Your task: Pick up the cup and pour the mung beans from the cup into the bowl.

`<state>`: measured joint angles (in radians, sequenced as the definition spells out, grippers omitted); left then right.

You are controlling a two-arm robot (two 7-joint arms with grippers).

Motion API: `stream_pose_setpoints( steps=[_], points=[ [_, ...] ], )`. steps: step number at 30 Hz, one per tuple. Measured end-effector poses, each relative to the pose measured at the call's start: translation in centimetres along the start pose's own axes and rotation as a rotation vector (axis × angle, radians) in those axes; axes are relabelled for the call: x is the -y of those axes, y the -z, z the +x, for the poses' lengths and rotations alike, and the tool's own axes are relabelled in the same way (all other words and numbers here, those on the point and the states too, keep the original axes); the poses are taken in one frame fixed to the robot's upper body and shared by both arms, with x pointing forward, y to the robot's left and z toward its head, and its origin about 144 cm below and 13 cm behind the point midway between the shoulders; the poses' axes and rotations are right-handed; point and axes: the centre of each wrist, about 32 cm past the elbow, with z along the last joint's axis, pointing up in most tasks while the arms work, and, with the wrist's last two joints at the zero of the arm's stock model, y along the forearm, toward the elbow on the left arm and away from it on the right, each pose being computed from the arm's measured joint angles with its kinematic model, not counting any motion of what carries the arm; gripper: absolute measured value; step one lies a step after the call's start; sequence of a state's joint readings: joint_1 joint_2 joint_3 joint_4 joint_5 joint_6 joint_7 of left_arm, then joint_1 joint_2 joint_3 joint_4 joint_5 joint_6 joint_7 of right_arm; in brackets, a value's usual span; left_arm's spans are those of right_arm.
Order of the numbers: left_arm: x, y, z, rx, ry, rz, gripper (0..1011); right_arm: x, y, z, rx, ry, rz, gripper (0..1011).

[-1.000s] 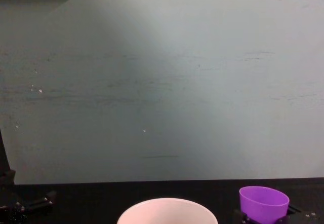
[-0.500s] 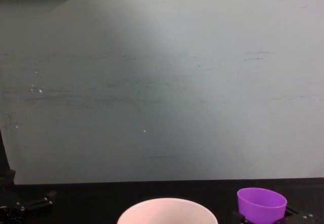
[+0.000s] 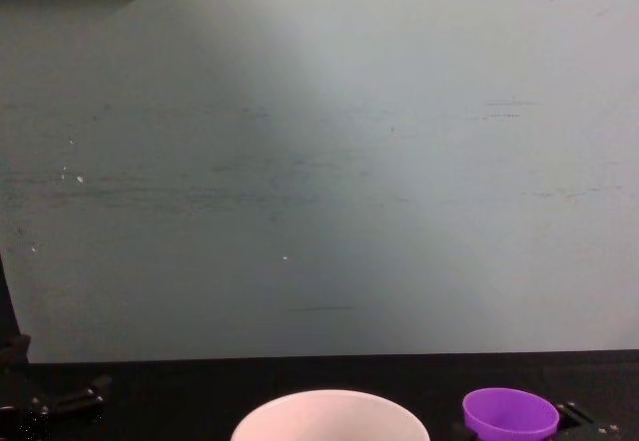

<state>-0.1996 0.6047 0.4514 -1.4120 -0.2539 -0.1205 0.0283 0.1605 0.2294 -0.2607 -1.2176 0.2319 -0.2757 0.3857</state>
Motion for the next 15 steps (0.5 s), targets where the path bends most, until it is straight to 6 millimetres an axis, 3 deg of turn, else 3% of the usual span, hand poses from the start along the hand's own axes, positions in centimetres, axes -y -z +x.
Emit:
stream_pose_setpoints(
  steps=[3, 9, 15],
  points=[
    [0.0, 0.0, 0.0, 0.0, 0.0, 0.0, 1000, 0.0, 0.0, 0.0, -0.005, 0.003, 0.0, 1002],
    [0.0, 0.0, 0.0, 0.0, 0.0, 0.0, 1000, 0.1, -0.2, 0.0, -0.006, 0.003, 0.004, 1003],
    [0.0, 0.0, 0.0, 0.0, 0.0, 0.0, 1000, 0.1, -1.7, 0.1, 0.004, -0.001, 0.023, 1003]
  ],
)
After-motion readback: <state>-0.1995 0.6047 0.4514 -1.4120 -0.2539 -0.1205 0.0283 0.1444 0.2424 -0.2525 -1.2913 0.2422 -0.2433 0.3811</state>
